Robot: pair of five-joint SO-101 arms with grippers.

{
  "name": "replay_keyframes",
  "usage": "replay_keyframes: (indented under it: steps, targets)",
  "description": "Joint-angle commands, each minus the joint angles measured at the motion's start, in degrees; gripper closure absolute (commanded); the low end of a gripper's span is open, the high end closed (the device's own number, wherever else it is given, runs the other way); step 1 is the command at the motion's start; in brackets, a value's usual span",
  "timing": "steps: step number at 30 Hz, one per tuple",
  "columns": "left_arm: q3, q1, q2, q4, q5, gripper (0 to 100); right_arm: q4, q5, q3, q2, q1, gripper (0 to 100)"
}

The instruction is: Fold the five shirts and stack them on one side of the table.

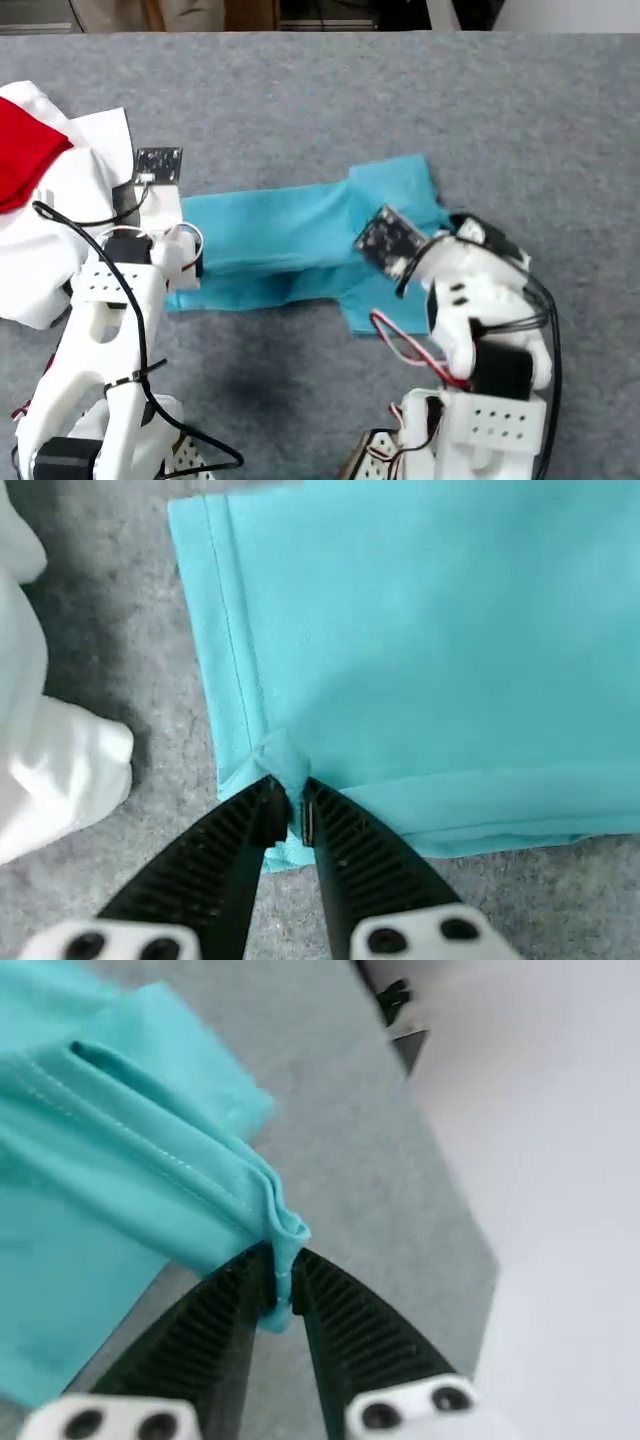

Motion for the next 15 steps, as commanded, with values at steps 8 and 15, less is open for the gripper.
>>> replay_keyframes:
  steps: [8,15]
  targets:
    - [-0.35,0.09,-0.75,0.00,-0.44,98,11.08,5.36,3.30,-7.52,0.75,99.5]
    - [0.26,0.26,-0.75,0.53,-0.44,98,14.24,8.97,3.56,-9.10,1.10,99.5]
